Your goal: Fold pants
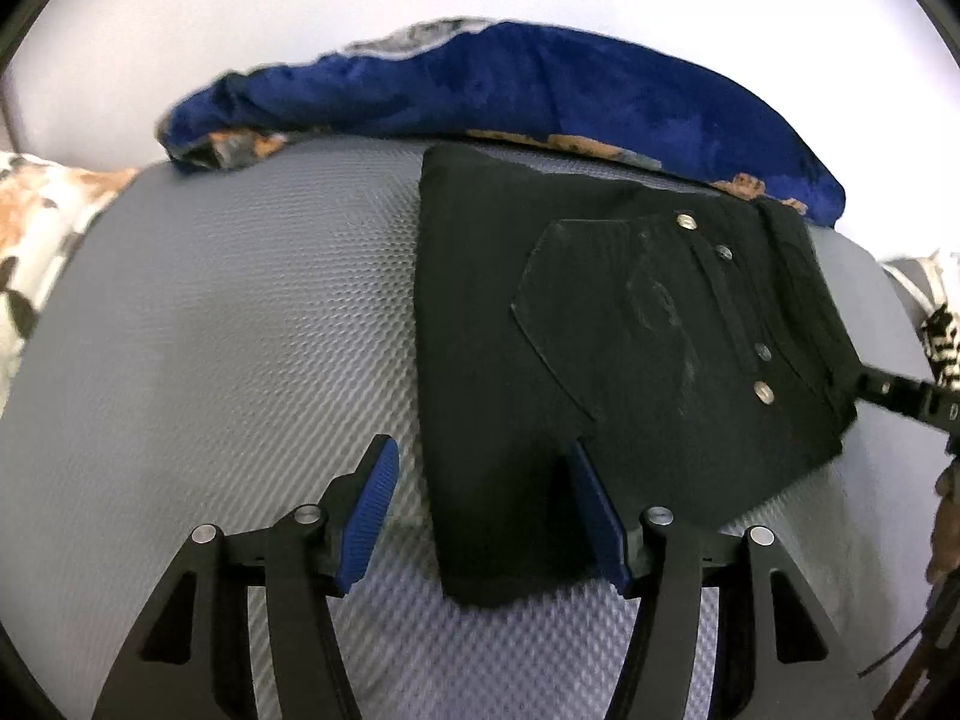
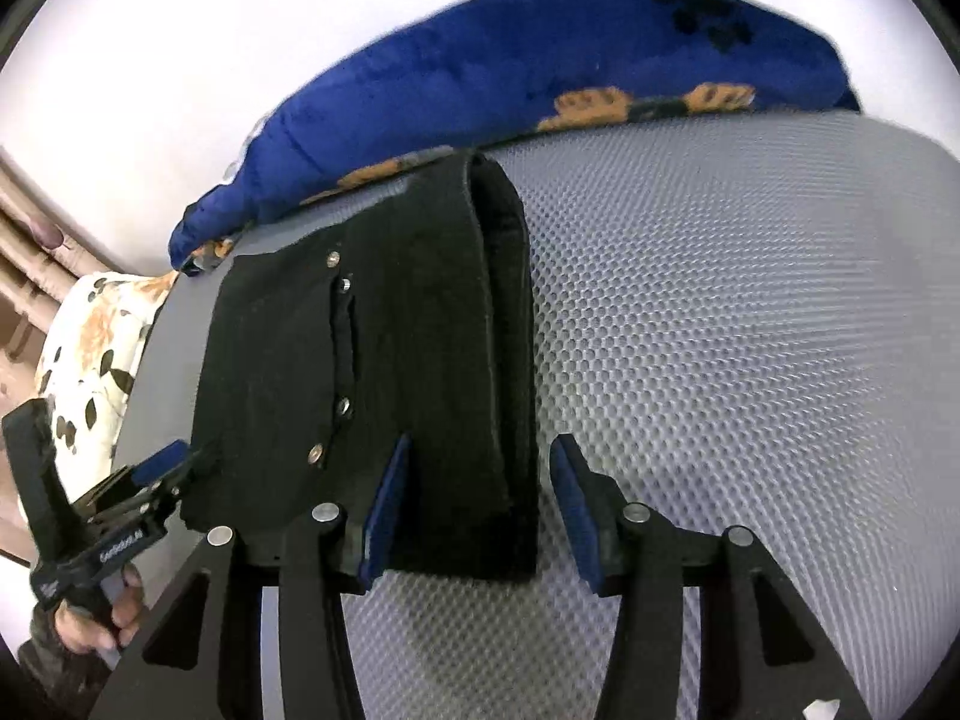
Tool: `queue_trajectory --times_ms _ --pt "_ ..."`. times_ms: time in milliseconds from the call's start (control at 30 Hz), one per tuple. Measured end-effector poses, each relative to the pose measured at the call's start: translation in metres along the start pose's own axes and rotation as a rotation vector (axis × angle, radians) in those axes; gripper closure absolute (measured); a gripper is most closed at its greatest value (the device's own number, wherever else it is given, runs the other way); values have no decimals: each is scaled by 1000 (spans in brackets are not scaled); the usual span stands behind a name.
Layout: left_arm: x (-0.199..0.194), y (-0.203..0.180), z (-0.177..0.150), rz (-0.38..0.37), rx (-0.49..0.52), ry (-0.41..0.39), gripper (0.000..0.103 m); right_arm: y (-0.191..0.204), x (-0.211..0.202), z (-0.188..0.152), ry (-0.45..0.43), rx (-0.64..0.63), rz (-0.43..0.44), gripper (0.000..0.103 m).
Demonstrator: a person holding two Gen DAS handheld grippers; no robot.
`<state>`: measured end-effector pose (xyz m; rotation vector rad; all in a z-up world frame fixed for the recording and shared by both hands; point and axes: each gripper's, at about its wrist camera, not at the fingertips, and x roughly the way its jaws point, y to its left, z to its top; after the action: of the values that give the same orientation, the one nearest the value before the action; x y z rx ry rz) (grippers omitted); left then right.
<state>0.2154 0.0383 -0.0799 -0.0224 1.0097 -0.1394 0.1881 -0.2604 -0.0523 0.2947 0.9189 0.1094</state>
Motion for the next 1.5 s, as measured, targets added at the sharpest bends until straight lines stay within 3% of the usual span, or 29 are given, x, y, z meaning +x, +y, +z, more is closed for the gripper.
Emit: queue_trajectory --times_ms 67,267,500,633,867,1500 --pt "-13 -3 -6 25 11 -11 32 6 -12 -8 -17 -20 -15 57" --pt "-47 -13 -28 53 25 -49 30 25 -42 -40 -65 -79 -51 57" --pt "-81 -20 -51 81 12 -87 30 55 -66 -71 -112 -145 -103 49" --pt "-97 -24 -65 93 11 -104 30 71 -79 -85 -148 -194 -136 39" --pt "-122 -31 -91 135 3 -141 28 82 -95 -105 -189 -198 -134 32" --pt "-139 -47 -109 152 25 -177 28 94 -95 -133 -171 -241 -161 23"
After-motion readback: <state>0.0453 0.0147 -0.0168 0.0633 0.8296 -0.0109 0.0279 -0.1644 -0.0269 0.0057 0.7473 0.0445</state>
